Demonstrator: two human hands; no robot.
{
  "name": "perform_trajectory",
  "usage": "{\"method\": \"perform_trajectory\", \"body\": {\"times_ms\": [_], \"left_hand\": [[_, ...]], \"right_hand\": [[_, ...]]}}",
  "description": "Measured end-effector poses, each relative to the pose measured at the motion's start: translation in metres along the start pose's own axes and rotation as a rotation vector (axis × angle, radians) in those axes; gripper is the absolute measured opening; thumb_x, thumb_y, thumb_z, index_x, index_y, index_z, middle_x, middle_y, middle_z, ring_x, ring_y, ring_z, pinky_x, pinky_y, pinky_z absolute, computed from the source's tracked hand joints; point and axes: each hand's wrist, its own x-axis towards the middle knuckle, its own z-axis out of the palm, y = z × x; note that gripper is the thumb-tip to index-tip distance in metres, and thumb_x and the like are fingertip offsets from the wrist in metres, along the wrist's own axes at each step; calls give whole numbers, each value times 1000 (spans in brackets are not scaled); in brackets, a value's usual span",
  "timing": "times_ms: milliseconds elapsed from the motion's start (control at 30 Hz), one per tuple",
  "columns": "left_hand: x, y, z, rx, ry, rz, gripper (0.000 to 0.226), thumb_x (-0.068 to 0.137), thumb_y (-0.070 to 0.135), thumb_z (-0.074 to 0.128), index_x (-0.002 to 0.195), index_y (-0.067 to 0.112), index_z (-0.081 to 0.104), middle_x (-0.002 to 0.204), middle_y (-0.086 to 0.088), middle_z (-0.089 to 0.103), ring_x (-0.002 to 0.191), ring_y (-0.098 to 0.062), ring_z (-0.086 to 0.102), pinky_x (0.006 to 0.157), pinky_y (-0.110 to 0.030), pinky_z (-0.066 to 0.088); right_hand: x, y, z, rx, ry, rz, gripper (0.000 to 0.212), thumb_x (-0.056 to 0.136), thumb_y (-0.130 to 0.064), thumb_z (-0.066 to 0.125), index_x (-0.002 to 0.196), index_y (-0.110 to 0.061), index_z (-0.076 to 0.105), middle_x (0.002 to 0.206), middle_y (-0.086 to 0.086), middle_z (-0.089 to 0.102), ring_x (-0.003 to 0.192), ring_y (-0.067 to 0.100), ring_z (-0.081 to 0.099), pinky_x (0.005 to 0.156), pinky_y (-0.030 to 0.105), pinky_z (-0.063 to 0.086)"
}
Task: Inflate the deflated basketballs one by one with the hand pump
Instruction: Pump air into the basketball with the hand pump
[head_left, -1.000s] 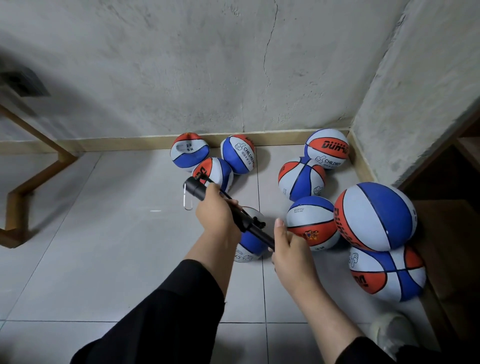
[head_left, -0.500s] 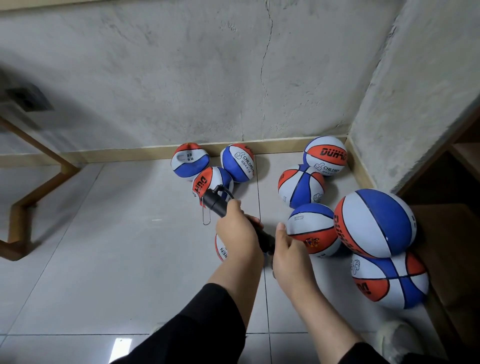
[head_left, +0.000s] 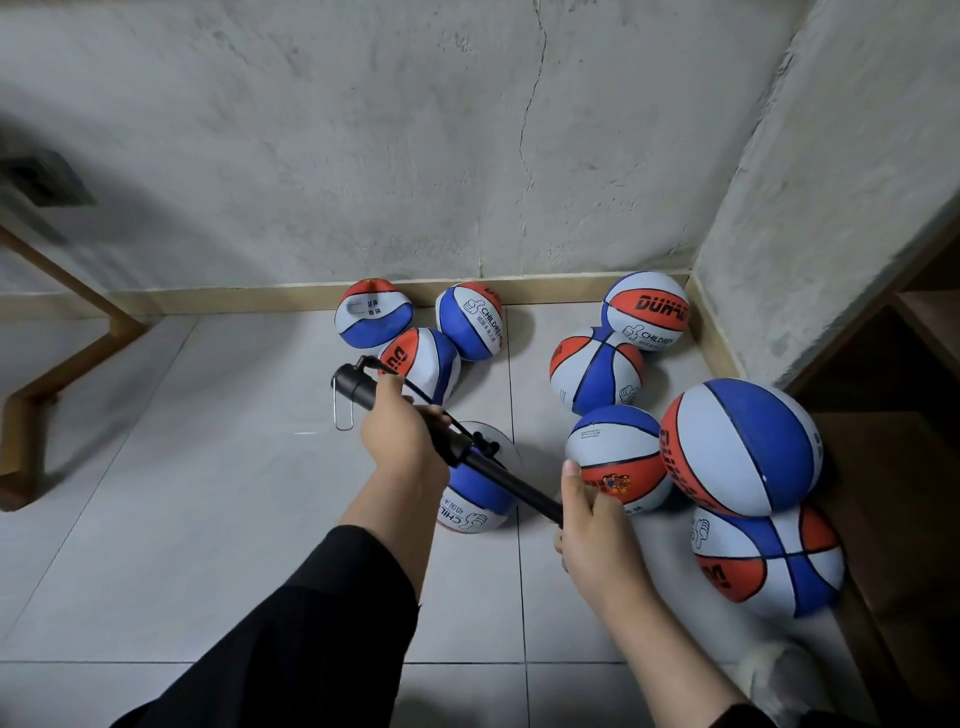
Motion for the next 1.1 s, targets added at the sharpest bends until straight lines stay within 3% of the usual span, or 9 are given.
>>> {"method": "perform_trajectory", "body": {"times_ms": [300, 433, 567, 633, 767, 867, 933, 1033, 1100], "left_hand": [[-38, -39, 16, 97, -82, 13, 31, 90, 32, 57, 66, 15, 49, 52, -7, 54, 48, -25, 50, 55, -31, 47], [-46, -54, 16, 136, -106, 6, 30, 91, 32, 56, 69, 11, 51, 55, -11, 57, 50, -26, 52, 61, -39, 50], [-33, -46, 15, 194, -150, -1, 31, 94, 33, 58, 73, 11, 51, 53, -8, 56, 45, -22, 51, 52, -27, 47], [-17, -36, 13, 203, -162, 5, 28, 96, 33, 59, 84, 9, 54, 53, -8, 58, 47, -22, 54, 51, -26, 46], [16, -22, 7, 300, -224, -28, 31, 99, 34, 58, 116, 7, 57, 66, -7, 67, 57, -23, 64, 66, -35, 57], [32, -17, 7, 353, -267, -54, 33, 101, 35, 57, 121, 10, 56, 89, -11, 70, 75, -25, 69, 89, -49, 59], [37, -16, 12, 396, -301, -47, 31, 102, 38, 58, 119, 12, 58, 95, -11, 71, 84, -26, 70, 91, -48, 57], [41, -20, 21, 484, -371, -28, 38, 101, 48, 61, 116, 14, 62, 102, -10, 73, 96, -24, 70, 100, -50, 55], [42, -22, 29, 548, -419, -32, 40, 99, 56, 60, 106, 17, 63, 109, -10, 73, 107, -27, 69, 105, -52, 52]], "right_hand": [[4, -14, 7, 32, -39, 84, 64, 106, -55, 34, 64, -8, 45, 51, 7, 50, 52, 26, 48, 56, 34, 39], [4, -19, 12, 41, -60, 98, 66, 105, -57, 31, 72, -6, 55, 60, 9, 59, 54, 26, 55, 52, 28, 42], [4, -22, 17, 71, -149, 131, 67, 104, -59, 36, 84, -1, 63, 60, 9, 60, 52, 24, 56, 50, 29, 42], [7, -24, 19, 151, -242, 132, 55, 104, -56, 42, 95, -6, 65, 68, 9, 63, 56, 21, 60, 50, 30, 45], [13, -14, 12, 171, -297, 127, 32, 102, -54, 50, 105, -27, 67, 95, -1, 77, 90, 21, 73, 65, 35, 55], [23, -14, 4, 71, -207, 25, 28, 101, -46, 57, 115, -24, 65, 106, -10, 72, 102, 7, 68, 76, 17, 50], [35, -24, 1, -40, -244, -64, 37, 100, -41, 62, 131, -23, 58, 114, -10, 68, 104, -2, 62, 76, 8, 44], [57, -41, 3, -242, -392, -123, 54, 96, -40, 69, 145, -26, 50, 131, -8, 63, 115, 9, 61, 96, 24, 48], [72, -53, 4, -460, -444, -190, 55, 91, -42, 73, 141, -31, 52, 130, -9, 65, 116, 12, 62, 101, 36, 51]]}}
